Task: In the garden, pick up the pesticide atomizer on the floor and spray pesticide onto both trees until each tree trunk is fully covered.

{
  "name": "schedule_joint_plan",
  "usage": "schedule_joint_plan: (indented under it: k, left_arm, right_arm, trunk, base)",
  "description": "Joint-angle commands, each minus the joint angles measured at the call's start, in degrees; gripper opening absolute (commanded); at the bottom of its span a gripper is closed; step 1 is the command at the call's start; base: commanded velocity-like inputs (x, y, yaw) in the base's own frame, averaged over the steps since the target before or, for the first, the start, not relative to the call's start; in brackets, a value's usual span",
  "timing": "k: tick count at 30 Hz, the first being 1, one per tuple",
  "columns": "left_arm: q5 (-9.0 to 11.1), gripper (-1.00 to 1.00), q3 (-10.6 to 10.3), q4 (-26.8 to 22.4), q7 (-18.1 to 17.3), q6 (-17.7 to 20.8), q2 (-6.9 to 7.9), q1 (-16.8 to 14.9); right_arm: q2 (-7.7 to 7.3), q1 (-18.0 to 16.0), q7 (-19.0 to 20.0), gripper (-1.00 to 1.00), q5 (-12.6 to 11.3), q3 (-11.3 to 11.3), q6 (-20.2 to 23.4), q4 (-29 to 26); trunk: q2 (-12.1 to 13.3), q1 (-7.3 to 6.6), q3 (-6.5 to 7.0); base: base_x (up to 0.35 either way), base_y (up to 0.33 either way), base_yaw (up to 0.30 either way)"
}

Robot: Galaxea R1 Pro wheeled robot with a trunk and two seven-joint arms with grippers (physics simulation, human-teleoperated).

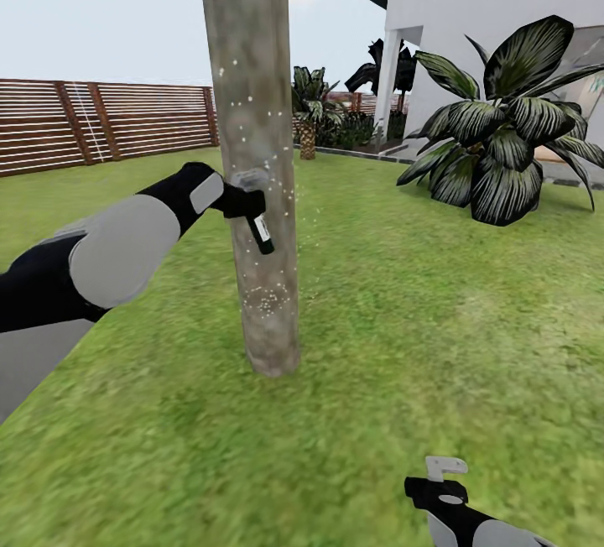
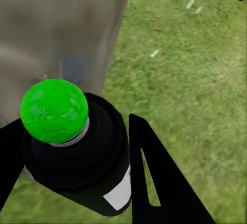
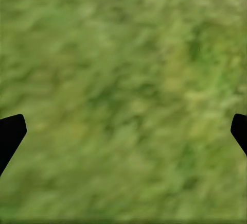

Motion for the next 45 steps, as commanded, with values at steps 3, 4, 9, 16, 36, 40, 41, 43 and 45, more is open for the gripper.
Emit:
schedule_joint_plan:
  k: [3,4,9,16,36,40,41,43,45]
  left_arm:
    - [-0.37,-1.00,0.54,-0.11,-0.27,-0.50,0.82,2.65]
    - [-0.36,-1.00,0.54,-0.11,-0.27,-0.95,0.90,3.66]
    - [-0.34,-1.00,0.50,-0.11,-0.27,-5.08,1.01,10.24]
    - [-0.26,-1.00,0.45,0.06,-0.27,-10.54,-0.04,16.21]
    - [-0.33,-1.00,0.51,0.08,-0.44,-32.02,-1.01,34.01]
    - [-0.34,-1.00,0.49,0.02,-0.45,-33.79,-0.87,38.44]
    - [-0.34,-1.00,0.48,0.01,-0.45,-33.94,-0.77,38.88]
    - [-0.29,-1.00,0.46,-0.01,-0.45,-35.58,0.31,41.01]
    - [-0.27,-1.00,0.45,-0.02,-0.45,-36.03,0.86,41.47]
  right_arm:
    - [-0.04,-0.10,-0.31,1.00,0.57,-0.49,-0.41,0.29]
    - [-0.04,-0.10,-0.32,1.00,0.57,-0.49,-0.41,0.29]
    - [-0.04,-0.10,-0.30,1.00,0.55,-0.48,-0.41,0.29]
    - [-0.04,-0.10,-0.28,1.00,0.57,-0.48,-0.41,0.28]
    - [-0.06,-0.10,-0.30,1.00,0.57,-0.43,-0.41,0.28]
    - [0.01,-0.10,-0.31,1.00,0.57,-0.40,-0.41,0.28]
    - [0.02,-0.10,-0.31,1.00,0.57,-0.40,-0.41,0.28]
    - [0.10,-0.10,-0.31,1.00,0.57,-0.41,-0.41,0.28]
    - [0.11,-0.10,-0.29,1.00,0.57,-0.40,-0.41,0.28]
  trunk:
    - [-0.03,-0.01,-0.05]
    - [-0.03,-0.01,-0.05]
    - [-0.03,-0.01,-0.05]
    - [-0.03,-0.01,-0.05]
    - [-0.03,-0.01,-0.05]
    - [-0.03,-0.01,-0.05]
    - [-0.03,-0.01,-0.05]
    - [-0.03,-0.01,-0.05]
    - [-0.03,-0.01,-0.05]
  base:
    - [0.000,0.000,0.000]
    - [0.000,0.000,0.000]
    - [0.000,0.000,0.000]
    - [0.000,0.000,0.000]
    - [0.000,0.000,0.000]
    - [0.000,0.002,0.000]
    - [0.000,0.036,0.000]
    - [0.000,0.210,0.000]
    - [0.000,0.287,0.000]
